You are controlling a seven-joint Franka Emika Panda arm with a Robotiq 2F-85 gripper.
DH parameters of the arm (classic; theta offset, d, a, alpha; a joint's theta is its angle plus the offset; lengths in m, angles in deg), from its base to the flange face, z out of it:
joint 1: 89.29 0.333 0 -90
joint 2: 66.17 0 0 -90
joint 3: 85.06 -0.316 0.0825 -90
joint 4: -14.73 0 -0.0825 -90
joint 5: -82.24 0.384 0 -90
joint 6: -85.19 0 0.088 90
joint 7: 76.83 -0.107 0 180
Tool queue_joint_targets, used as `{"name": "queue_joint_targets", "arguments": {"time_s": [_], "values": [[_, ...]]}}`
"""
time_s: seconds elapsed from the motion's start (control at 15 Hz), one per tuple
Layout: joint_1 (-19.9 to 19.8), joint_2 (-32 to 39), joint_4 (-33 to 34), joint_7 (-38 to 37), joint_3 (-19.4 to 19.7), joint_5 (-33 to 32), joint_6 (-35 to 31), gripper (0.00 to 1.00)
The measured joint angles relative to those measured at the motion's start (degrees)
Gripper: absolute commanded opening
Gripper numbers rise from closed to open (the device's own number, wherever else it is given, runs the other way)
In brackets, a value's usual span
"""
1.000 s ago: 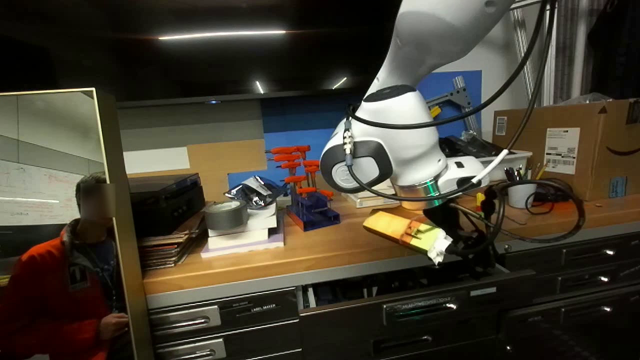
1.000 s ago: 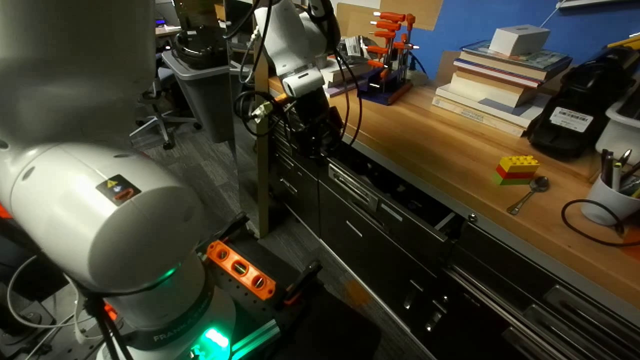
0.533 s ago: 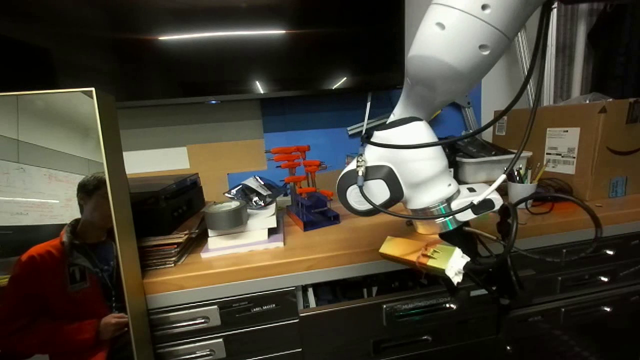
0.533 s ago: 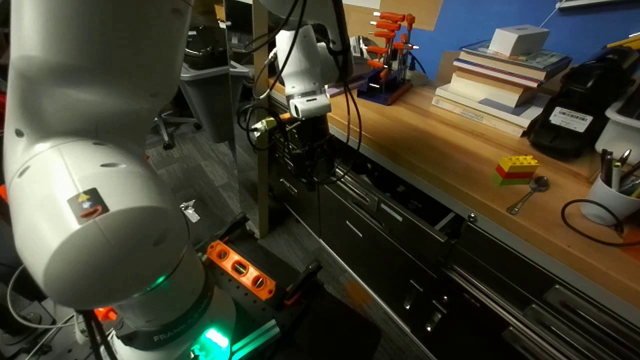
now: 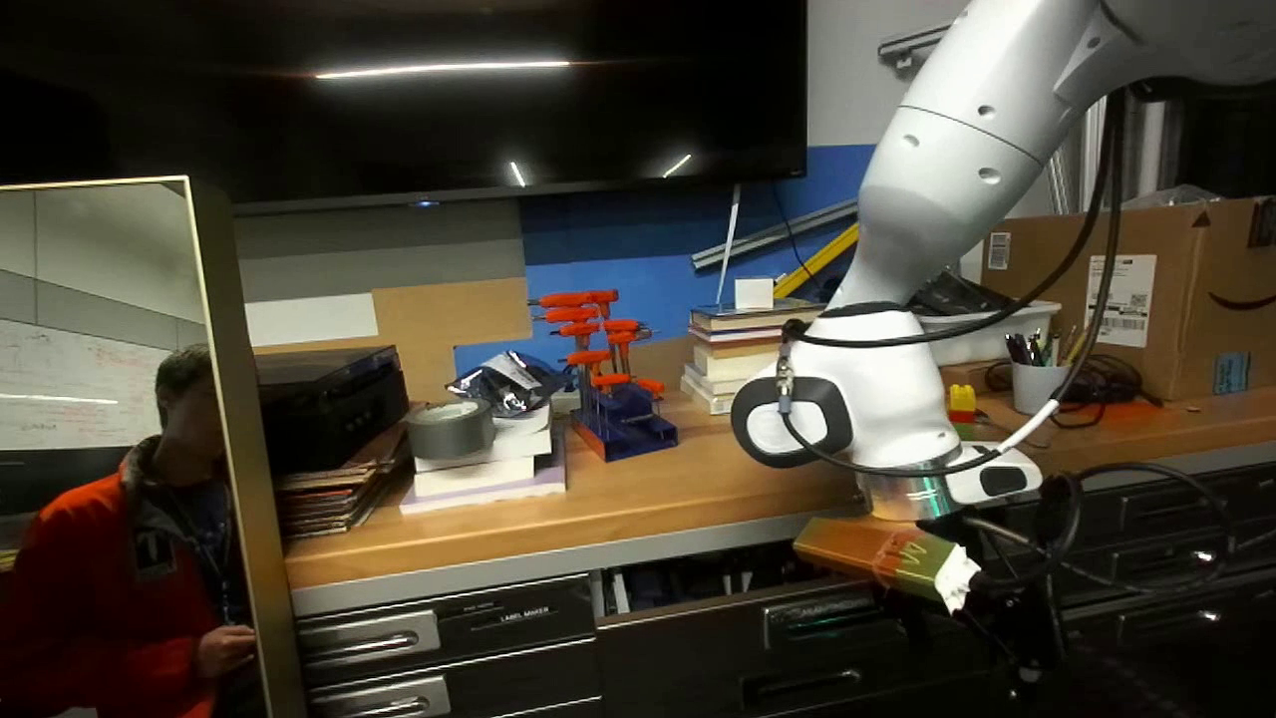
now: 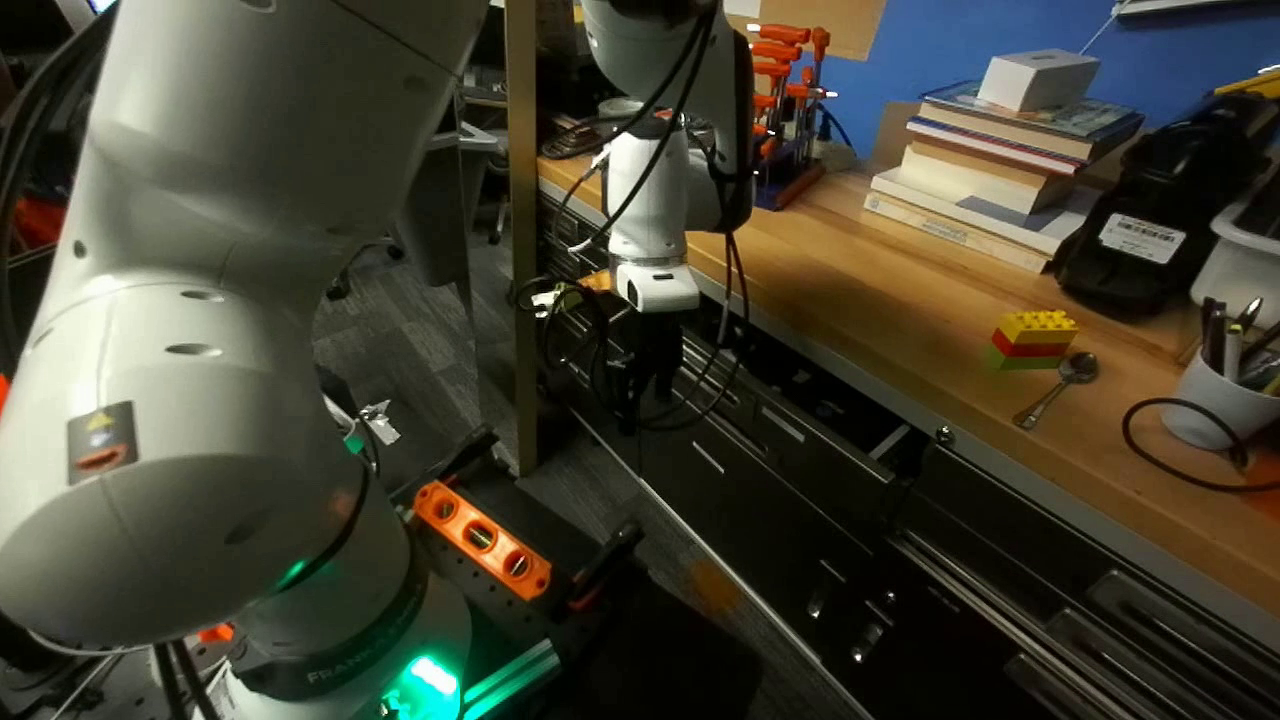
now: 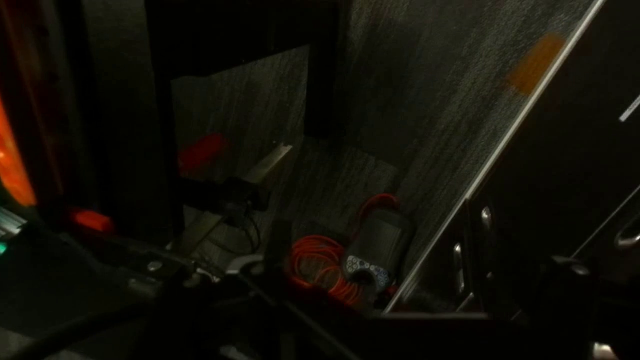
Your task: Place the black objects inside the open drawer, push the drawer closed
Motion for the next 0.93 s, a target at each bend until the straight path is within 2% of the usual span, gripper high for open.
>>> {"name": "queue_joint_targets", "arguments": {"time_s": [0.33,0.67,0.8,0.93], "values": [[-3.26,0.74,-0.16,3.41,-0.28,0.00,12.80,1.00],[-5.51,0.74,-1.60,3.35,-0.27,-1.49,25.66,1.00],[-5.80,0.34,-2.87,0.60,0.07,-3.93,30.02,1.00],[-4.46,-1.02,-4.39,-5.64,2.23,-7.91,36.24,1.00]]}}
